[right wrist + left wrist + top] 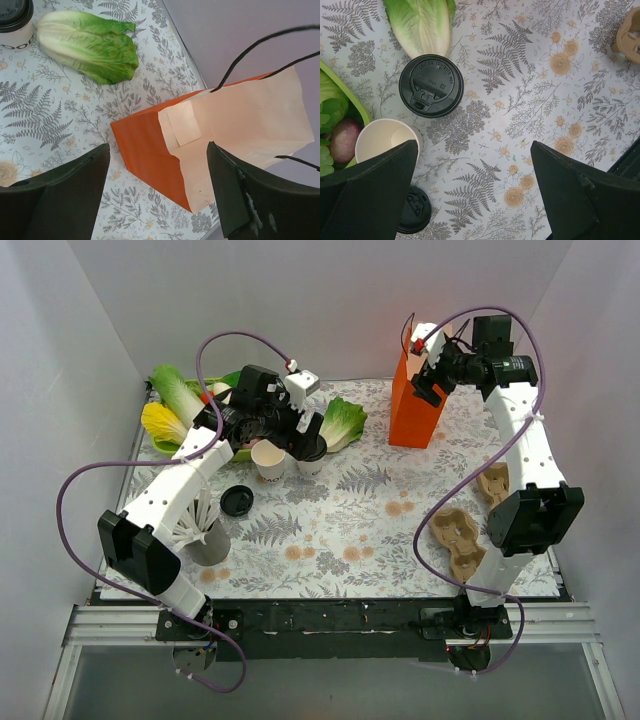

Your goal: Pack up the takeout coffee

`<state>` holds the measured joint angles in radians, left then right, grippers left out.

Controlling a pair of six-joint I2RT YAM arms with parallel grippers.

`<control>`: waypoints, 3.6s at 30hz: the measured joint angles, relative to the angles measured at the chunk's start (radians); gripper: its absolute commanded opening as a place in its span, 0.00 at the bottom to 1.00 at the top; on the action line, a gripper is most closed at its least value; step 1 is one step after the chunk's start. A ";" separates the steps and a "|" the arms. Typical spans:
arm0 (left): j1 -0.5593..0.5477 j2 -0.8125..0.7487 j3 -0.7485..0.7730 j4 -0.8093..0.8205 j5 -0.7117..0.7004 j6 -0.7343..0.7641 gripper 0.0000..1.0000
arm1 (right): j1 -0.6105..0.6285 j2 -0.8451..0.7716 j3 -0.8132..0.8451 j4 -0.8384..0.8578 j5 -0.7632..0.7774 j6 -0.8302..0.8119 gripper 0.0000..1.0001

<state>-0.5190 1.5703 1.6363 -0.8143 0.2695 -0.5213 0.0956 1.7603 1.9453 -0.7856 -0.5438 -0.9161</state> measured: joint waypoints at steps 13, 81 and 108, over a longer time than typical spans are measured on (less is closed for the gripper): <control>0.000 0.000 0.000 -0.004 0.027 0.000 0.98 | 0.017 0.183 0.148 -0.079 0.069 -0.027 0.73; -0.185 0.238 0.186 0.205 -0.033 -0.222 0.56 | -0.019 -0.760 -0.789 -0.214 0.483 0.546 0.61; -0.185 0.242 0.204 0.188 -0.042 -0.171 0.00 | -0.082 -0.716 -1.166 -0.216 0.465 0.416 0.72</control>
<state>-0.7044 1.8122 1.8404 -0.6262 0.2279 -0.6918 0.0132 1.0443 0.7792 -1.0012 -0.0784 -0.4999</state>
